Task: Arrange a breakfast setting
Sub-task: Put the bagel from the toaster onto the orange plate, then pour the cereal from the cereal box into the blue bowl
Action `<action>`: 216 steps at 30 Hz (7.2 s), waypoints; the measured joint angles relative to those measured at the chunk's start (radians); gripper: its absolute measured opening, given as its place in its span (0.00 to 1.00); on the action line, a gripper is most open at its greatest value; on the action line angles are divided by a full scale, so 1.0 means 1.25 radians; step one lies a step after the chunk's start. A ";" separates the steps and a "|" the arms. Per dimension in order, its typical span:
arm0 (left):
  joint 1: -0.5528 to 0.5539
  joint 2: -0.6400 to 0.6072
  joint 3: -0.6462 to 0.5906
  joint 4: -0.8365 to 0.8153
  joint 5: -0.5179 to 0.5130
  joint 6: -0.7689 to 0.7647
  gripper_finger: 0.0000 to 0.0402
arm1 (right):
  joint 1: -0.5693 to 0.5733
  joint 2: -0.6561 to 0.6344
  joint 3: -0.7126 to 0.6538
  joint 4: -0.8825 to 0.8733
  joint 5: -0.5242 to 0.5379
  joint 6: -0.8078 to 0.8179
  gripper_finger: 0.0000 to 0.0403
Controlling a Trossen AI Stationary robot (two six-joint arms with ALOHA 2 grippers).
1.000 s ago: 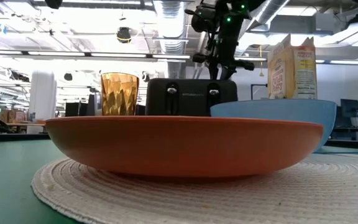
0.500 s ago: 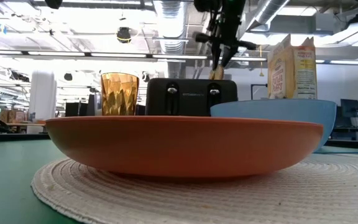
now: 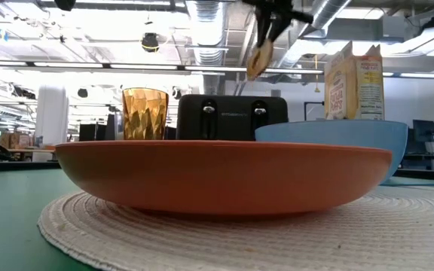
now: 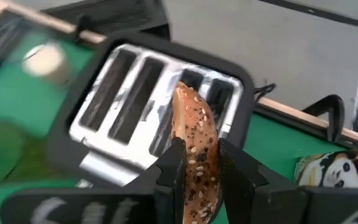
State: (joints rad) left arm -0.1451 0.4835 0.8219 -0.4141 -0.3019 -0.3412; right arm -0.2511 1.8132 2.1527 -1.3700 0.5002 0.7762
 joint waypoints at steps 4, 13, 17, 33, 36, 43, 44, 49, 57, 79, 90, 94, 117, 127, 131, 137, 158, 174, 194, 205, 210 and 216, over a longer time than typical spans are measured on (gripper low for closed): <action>0.000 0.000 0.000 0.000 0.000 0.000 0.32 | 0.076 -0.014 0.071 -0.066 -0.001 0.000 0.24; 0.000 0.000 0.000 -0.006 0.005 -0.005 0.32 | 0.299 -0.082 0.108 -0.090 0.030 0.091 0.24; 0.000 0.000 0.000 -0.021 0.006 -0.007 0.32 | 0.416 -0.079 0.107 -0.126 0.082 0.210 0.24; 0.000 0.000 0.000 -0.038 0.014 -0.008 0.32 | 0.716 -0.070 -0.158 -0.056 0.230 0.724 0.24; 0.000 0.000 0.000 -0.038 0.015 -0.011 0.32 | 0.745 -0.071 -0.222 0.002 0.229 0.787 0.24; 0.000 0.000 0.000 -0.031 0.036 -0.019 0.32 | 0.786 -0.070 -0.368 0.198 0.226 0.819 0.24; 0.000 0.000 0.000 -0.030 0.039 -0.023 0.32 | 0.789 -0.071 -0.388 0.227 0.227 0.811 0.24; 0.000 0.000 0.000 -0.031 0.045 -0.024 0.32 | 0.790 -0.070 -0.499 0.435 0.206 0.677 0.24; 0.000 0.000 0.000 -0.031 0.055 -0.018 0.32 | 0.754 -0.070 -0.599 0.591 0.135 0.543 0.24; 0.000 0.000 0.000 -0.033 0.075 -0.018 0.32 | 0.675 0.059 -0.622 0.846 -0.113 0.246 0.24; 0.000 0.000 0.000 -0.035 0.075 -0.022 0.32 | 0.624 0.059 -0.622 0.814 -0.220 0.174 0.24; 0.000 0.000 0.000 -0.036 0.075 -0.028 0.32 | 0.606 0.059 -0.634 0.815 -0.235 0.169 0.24; 0.000 0.000 0.000 -0.036 0.075 -0.029 0.32 | 0.612 0.059 -0.636 0.806 -0.234 0.132 0.42; 0.000 0.000 0.000 -0.036 0.075 -0.021 0.32 | 0.603 0.059 -0.635 0.789 -0.234 0.135 0.49; 0.000 0.000 0.000 -0.036 0.075 -0.018 0.32 | 0.589 0.046 -0.621 0.787 -0.279 0.139 0.48; 0.000 0.000 0.000 -0.036 0.075 -0.018 0.32 | 0.567 -0.039 -0.612 0.818 -0.292 0.034 0.46; 0.000 0.000 0.000 -0.035 0.040 -0.009 0.32 | 0.464 -0.337 -0.613 0.664 -0.144 -0.154 0.46; 0.001 -0.001 0.000 -0.078 0.008 0.089 0.32 | 0.383 -0.555 -0.612 0.429 -0.037 -0.288 0.46; 0.001 -0.291 -0.428 0.150 0.021 0.033 0.32 | 0.383 -0.739 -0.612 0.349 -0.001 -0.265 0.46; 0.001 -0.382 -0.536 0.147 0.000 0.033 0.32 | 0.383 -0.760 -0.613 0.297 -0.001 -0.244 0.46; 0.001 -0.382 -0.547 0.083 -0.009 0.022 0.32 | 0.383 -0.761 -0.613 0.296 -0.001 -0.242 0.46; 0.001 -0.382 -0.547 0.065 -0.014 0.025 0.32 | 0.383 -0.761 -0.613 0.281 -0.001 -0.182 0.46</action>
State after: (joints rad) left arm -0.1444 0.0055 0.1387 -0.3326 -0.3199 -0.3096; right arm 0.2278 0.8619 1.3865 -1.0189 0.4984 0.5491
